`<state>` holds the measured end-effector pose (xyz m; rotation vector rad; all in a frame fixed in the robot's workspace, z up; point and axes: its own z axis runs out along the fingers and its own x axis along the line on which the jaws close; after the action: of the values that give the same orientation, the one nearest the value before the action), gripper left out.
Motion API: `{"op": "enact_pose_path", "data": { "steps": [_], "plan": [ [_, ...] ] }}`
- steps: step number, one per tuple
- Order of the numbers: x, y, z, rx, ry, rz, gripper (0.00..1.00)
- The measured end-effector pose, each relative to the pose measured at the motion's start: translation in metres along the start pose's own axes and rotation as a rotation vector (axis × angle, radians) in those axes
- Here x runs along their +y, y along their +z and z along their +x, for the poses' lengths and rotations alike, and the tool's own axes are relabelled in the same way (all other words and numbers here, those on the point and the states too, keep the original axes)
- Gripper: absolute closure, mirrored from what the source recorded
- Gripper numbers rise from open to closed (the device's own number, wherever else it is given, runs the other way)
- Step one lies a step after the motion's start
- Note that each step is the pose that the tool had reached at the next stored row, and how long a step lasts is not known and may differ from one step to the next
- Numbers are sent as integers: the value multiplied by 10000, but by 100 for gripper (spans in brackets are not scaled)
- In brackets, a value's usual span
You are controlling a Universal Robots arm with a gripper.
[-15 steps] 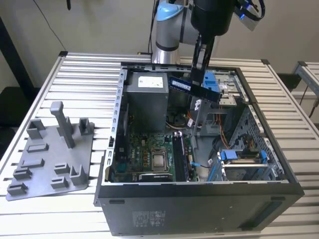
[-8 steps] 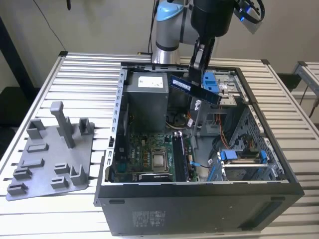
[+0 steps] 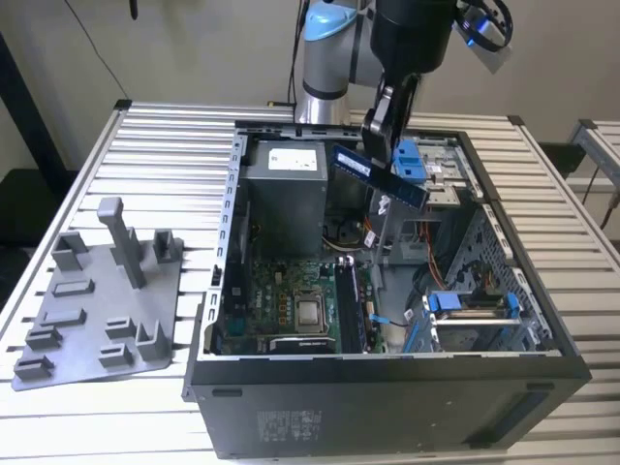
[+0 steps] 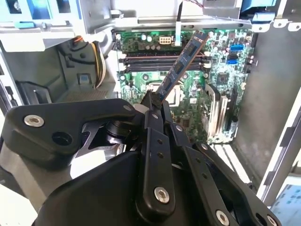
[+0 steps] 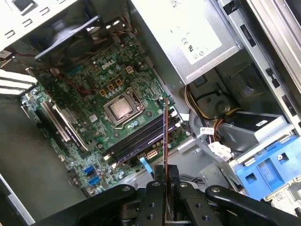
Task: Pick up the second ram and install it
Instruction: 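Insert the second ram into the second slot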
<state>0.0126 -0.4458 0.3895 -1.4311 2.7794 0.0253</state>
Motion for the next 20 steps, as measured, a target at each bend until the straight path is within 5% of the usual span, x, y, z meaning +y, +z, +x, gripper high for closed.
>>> {"op": "enact_pose_path", "data": {
  "steps": [20],
  "plan": [
    [0, 31, 1, -19, 2522, 53, 86]
  ]
}}
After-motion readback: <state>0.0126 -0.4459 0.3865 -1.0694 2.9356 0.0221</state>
